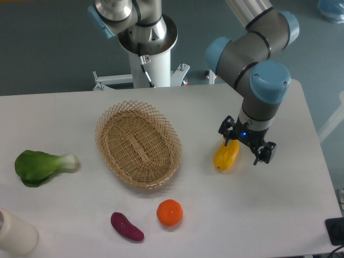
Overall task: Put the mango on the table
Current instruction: 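Raise the open gripper up away from the mango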
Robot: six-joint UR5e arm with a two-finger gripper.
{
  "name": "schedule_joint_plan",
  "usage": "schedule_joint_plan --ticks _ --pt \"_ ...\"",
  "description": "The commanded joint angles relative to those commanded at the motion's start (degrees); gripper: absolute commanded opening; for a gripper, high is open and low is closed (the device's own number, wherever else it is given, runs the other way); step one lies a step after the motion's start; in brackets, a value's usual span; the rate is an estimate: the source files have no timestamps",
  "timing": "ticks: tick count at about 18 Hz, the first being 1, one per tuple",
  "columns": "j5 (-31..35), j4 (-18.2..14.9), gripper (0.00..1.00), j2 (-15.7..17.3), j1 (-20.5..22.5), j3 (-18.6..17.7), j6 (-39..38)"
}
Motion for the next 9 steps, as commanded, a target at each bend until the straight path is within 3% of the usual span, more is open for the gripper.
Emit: schedule_joint_plan --ticks 9 --pt "3.8 0.6 1.00 0.1 -0.8 -1.7 0.7"
